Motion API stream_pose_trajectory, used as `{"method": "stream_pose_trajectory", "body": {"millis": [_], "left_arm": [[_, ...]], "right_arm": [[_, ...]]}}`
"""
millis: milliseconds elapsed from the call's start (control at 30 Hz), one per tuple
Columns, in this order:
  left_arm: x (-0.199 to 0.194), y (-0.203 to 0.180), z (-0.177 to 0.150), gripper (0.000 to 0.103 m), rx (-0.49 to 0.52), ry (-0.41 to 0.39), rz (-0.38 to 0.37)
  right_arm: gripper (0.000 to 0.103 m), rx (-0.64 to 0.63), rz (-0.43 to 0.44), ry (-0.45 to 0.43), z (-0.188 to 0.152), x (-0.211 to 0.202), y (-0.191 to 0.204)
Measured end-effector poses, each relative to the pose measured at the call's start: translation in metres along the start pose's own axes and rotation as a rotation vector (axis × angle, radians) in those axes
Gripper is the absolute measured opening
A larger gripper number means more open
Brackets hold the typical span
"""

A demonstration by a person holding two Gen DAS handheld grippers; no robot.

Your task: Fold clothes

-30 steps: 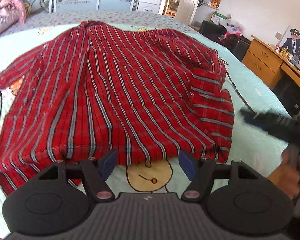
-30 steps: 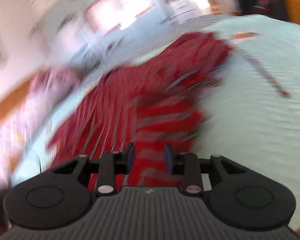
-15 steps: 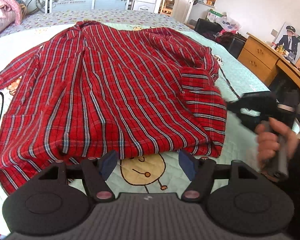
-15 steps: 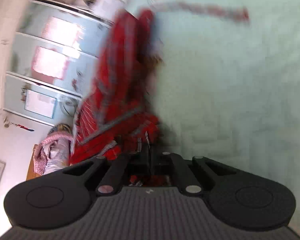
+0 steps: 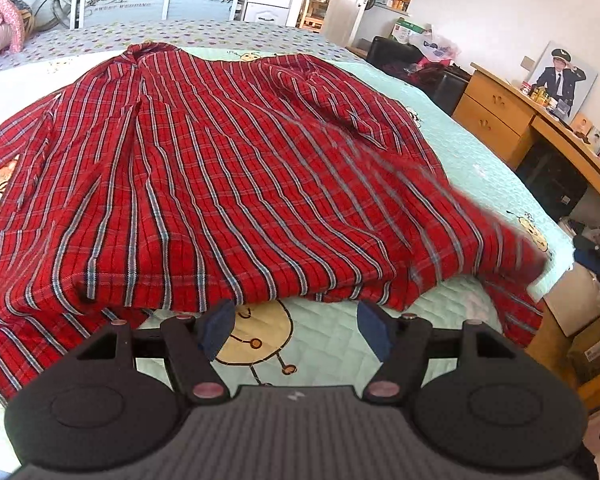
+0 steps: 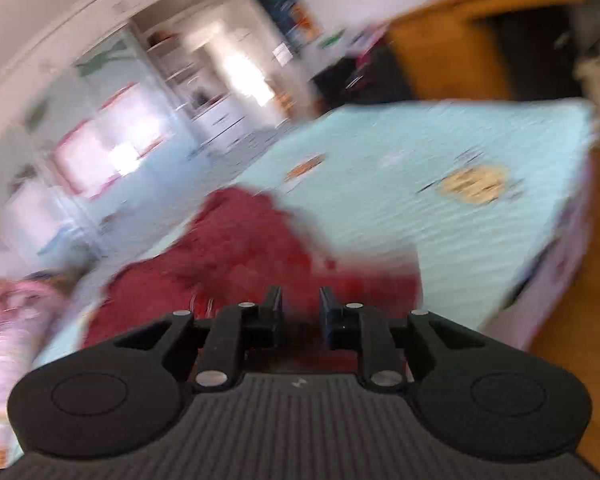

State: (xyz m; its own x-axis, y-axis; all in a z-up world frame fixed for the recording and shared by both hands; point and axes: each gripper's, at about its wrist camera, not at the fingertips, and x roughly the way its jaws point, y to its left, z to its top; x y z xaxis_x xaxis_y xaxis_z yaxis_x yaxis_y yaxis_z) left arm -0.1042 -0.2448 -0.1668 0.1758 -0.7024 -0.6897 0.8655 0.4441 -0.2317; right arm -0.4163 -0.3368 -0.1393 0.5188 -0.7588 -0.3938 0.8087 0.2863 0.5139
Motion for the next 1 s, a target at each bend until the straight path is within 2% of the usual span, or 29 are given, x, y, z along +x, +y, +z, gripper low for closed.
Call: {"method": "stream_pose_trajectory", "body": {"millis": [100,167,200,333,433,533,600,733,800,1000], "left_arm": [[-0.003,0.005,0.001,0.071,-0.008,-0.005,0.018],[-0.008,0.01,0.002,0.07,-0.018,-0.016,0.032],[-0.011,0.013,0.002,0.071,-0.024,-0.022,0.039],[-0.025,0.04,-0.003,0.071,-0.092,-0.042,0.089],[-0.043,0.069,-0.015,0.071,-0.181,-0.066,0.159],[-0.061,0.101,-0.032,0.071,-0.304,-0.083,0.216],[-0.07,0.122,-0.042,0.071,-0.403,-0.094,0.223],[-0.081,0.165,-0.058,0.071,-0.577,-0.124,0.239],[-0.083,0.181,-0.065,0.07,-0.626,-0.132,0.248],[-0.076,0.203,-0.086,0.071,-0.743,-0.151,0.188]], "right_arm": [[0.049,0.008,0.004,-0.001,0.004,0.008,-0.002],[0.05,0.006,-0.027,0.019,0.007,0.02,-0.004],[0.05,0.008,-0.015,0.042,0.004,0.019,-0.007],[0.05,0.051,0.122,0.133,-0.011,0.007,-0.011],[0.052,0.12,0.244,0.285,-0.029,0.015,0.003],[0.052,0.238,0.32,0.465,-0.057,0.035,0.015],[0.052,0.276,0.343,0.533,-0.071,0.044,0.024],[0.053,0.221,0.375,0.591,-0.083,0.046,0.044],[0.054,0.199,0.365,0.6,-0.088,0.043,0.049],[0.054,0.184,0.329,0.604,-0.092,0.04,0.046]]}}
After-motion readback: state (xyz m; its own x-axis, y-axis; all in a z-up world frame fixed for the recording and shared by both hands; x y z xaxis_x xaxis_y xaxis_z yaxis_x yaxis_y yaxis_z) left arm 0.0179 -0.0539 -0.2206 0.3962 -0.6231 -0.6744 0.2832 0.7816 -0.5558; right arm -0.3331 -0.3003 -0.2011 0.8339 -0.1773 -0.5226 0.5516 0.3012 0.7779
